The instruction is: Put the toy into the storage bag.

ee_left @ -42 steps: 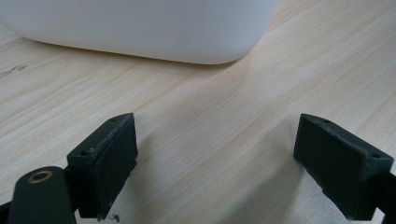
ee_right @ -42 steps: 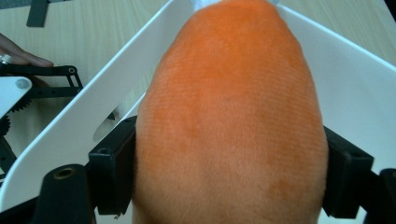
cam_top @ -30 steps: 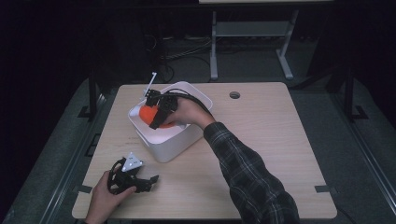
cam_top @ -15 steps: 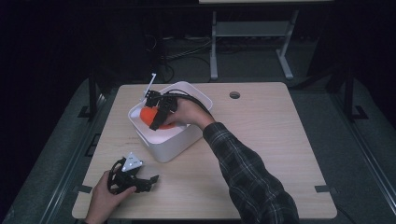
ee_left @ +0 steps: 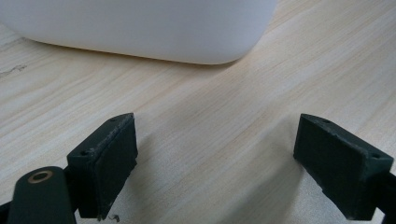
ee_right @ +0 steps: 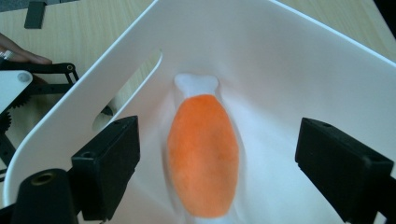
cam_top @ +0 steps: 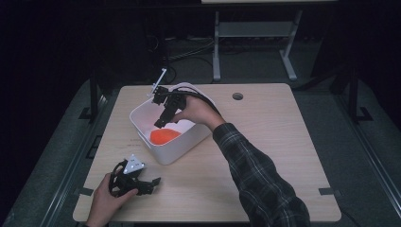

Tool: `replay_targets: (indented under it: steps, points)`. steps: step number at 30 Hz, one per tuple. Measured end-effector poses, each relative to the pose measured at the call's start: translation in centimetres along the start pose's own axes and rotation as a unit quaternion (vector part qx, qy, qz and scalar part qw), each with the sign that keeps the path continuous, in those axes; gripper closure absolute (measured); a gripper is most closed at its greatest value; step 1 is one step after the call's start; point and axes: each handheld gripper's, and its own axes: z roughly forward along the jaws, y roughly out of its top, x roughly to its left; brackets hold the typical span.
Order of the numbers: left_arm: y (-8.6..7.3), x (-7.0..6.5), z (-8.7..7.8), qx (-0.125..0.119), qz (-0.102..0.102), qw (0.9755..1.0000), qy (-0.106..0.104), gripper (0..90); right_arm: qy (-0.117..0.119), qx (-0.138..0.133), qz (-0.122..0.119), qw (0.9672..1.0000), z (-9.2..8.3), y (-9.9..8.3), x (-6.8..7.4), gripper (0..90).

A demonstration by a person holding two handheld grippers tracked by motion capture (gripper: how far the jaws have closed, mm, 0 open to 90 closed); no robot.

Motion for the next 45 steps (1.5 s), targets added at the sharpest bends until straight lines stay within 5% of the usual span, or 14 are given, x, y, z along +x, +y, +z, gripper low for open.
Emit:
replay_targets:
  steps: [25, 45]
  points:
    - [0.0, 0.0, 0.0, -0.002, -0.002, 1.0, 0.0, 12.7, -0.017, -0.06, 0.036, 0.9974, -6.5, -7.1, -0.7, 12.1]
    - [0.0, 0.0, 0.0, -0.003, -0.003, 1.0, 0.001, 12.7, -0.041, -0.095, 0.075, 0.9918, -8.9, -13.5, -0.2, 9.2]
